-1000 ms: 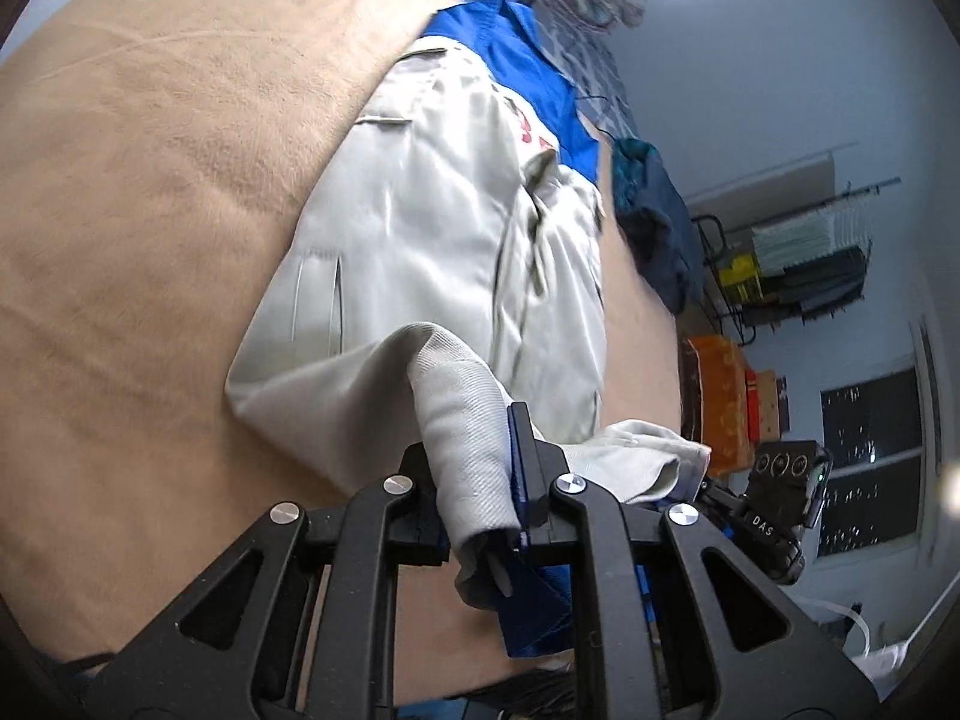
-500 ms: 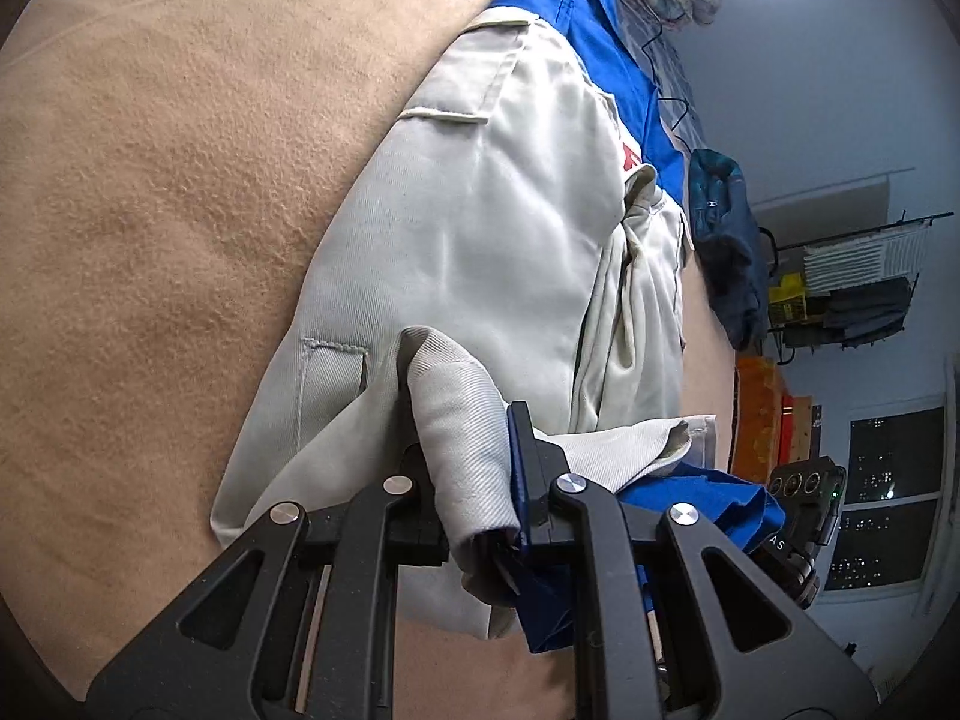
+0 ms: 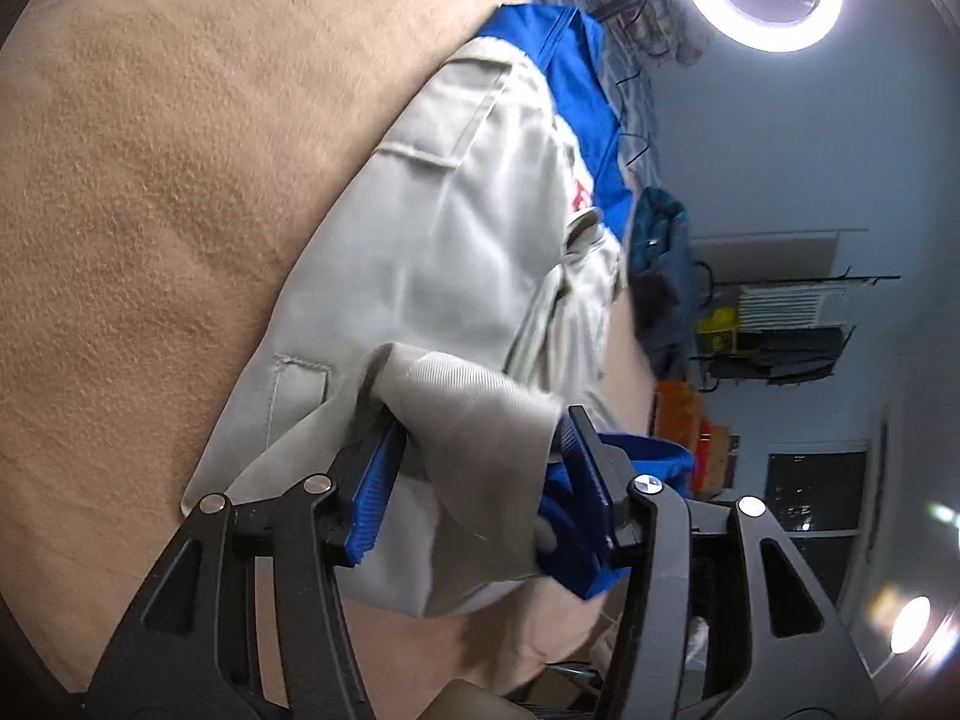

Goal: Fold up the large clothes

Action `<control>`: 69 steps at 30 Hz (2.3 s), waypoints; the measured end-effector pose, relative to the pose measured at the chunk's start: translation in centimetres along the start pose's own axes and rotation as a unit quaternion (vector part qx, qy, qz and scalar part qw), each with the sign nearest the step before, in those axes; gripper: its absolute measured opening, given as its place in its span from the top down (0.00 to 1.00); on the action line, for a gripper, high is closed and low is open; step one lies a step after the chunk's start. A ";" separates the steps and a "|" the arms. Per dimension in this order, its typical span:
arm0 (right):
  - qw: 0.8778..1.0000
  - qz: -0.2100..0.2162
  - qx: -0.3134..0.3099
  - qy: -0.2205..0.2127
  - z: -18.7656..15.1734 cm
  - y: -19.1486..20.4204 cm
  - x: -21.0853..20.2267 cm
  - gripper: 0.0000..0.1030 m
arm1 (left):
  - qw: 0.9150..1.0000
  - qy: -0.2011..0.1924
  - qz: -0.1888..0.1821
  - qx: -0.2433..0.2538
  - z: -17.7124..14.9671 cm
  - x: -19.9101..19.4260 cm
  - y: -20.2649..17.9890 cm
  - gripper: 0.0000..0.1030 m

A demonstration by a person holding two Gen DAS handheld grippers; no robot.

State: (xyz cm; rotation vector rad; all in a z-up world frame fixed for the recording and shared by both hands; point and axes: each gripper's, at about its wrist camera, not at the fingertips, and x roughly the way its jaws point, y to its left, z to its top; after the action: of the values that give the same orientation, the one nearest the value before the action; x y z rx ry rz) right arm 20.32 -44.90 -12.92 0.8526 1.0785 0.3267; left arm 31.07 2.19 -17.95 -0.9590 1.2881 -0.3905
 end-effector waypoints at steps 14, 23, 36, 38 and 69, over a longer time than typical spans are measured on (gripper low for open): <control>0.977 -0.031 -0.210 0.029 -3.1 4.9 -1.3 0.55 | 0.977 -0.028 0.060 0.205 -4.7 -3.6 -3.8 0.50; 0.967 -0.061 -0.244 0.053 -3.8 8.1 5.6 0.55 | 0.968 -0.008 0.130 0.216 -4.0 4.3 -4.3 0.57; 0.976 -0.090 -0.196 0.027 -0.8 3.8 1.5 0.43 | 0.978 -0.047 0.110 0.171 -0.6 -1.9 -1.1 0.57; 0.975 -0.107 -0.192 0.023 -0.8 2.5 0.3 0.43 | 0.979 -0.044 0.117 0.162 -0.2 -2.3 0.5 0.57; 0.980 -0.084 -0.158 0.082 -3.6 0.8 0.8 0.98 | 0.966 -0.036 0.171 0.193 -3.5 -0.1 0.7 0.95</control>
State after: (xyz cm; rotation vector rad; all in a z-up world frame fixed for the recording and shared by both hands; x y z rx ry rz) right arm 17.71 -42.28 -13.53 0.4540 1.2046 0.4185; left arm 27.61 1.34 -18.30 -0.4086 1.2256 -0.3158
